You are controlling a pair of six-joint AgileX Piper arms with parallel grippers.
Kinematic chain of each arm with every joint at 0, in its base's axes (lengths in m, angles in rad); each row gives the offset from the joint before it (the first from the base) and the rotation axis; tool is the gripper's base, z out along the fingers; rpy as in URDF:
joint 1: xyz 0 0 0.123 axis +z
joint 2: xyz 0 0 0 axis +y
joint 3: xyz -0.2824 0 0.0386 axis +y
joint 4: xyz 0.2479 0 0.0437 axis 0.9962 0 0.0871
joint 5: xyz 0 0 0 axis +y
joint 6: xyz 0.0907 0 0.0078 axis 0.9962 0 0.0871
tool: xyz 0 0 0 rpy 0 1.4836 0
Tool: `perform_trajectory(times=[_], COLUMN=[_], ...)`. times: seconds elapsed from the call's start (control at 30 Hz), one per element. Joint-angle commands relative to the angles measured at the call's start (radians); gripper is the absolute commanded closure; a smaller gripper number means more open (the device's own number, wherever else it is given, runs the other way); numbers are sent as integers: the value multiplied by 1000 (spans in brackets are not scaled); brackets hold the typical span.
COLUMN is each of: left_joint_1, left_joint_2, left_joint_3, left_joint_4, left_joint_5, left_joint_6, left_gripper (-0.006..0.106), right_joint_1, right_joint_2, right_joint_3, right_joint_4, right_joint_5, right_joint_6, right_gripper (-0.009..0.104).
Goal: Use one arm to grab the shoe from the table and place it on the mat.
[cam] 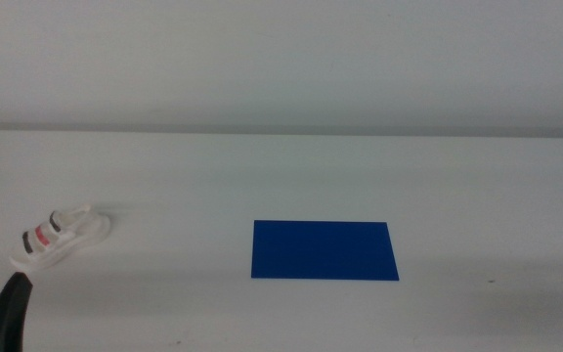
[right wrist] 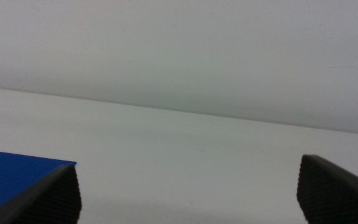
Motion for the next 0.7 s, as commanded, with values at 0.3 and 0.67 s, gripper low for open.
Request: perform_trajectory(times=[0.3,0.67], left_joint_1=[-5,-5], left_joint_2=[492,1133], left_joint_3=[-537,-1056], left_joint_4=[-1,-24], left_joint_5=[497,1016], left_joint_6=[103,564], left_gripper=[7,7], right_joint_1=[0,0], right_joint_2=[-38,-38], right_joint_3=[43,43], right_joint_4=[-3,-3], right_joint_5=[-7,-7], right_joint_6=[0,0], right_gripper=[2,2])
